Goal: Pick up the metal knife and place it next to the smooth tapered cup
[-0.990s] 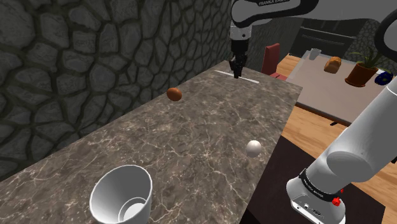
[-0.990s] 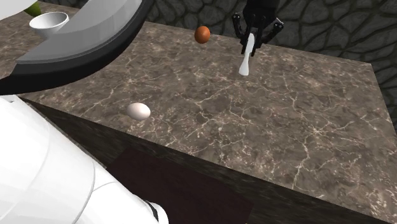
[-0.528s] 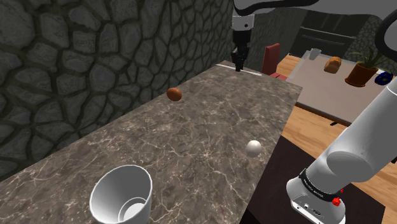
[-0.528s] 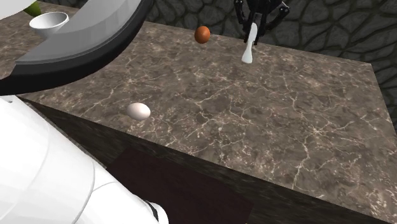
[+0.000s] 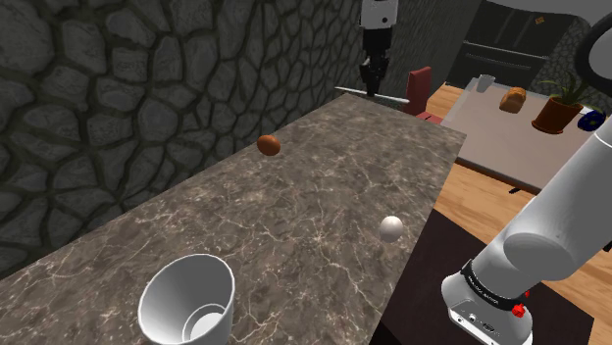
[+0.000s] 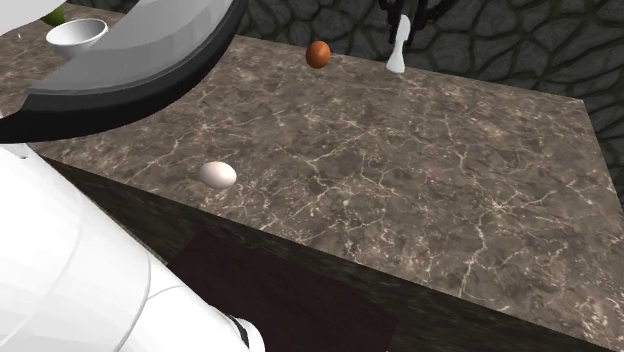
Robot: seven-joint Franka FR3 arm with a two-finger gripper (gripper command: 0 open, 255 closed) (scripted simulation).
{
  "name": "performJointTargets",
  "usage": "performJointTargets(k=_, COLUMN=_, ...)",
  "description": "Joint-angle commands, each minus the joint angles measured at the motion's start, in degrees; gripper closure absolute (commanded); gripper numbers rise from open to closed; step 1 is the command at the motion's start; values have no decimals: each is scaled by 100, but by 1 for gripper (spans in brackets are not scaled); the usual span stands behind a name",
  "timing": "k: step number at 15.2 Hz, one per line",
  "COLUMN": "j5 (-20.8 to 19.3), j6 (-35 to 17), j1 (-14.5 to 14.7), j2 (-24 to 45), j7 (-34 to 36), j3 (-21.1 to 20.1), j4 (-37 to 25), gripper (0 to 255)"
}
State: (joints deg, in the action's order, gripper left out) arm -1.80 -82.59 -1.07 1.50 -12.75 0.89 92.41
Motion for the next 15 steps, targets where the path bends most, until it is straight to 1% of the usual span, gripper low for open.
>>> performJointTargets(k=1, j5=1, j6=149, j1=0, j2=34, j7=-6, j3=0, j4=-180, gripper=255)
performJointTargets(k=8, j5=195, j6=2, j1=372, j2=-958, j7=768, j3=-398, j4=972, gripper=255)
performJointTargets(k=15, j5=527, j6=-31, j1=736, j2=-1709, j7=1582, j3=-883, j4=1735, gripper=255)
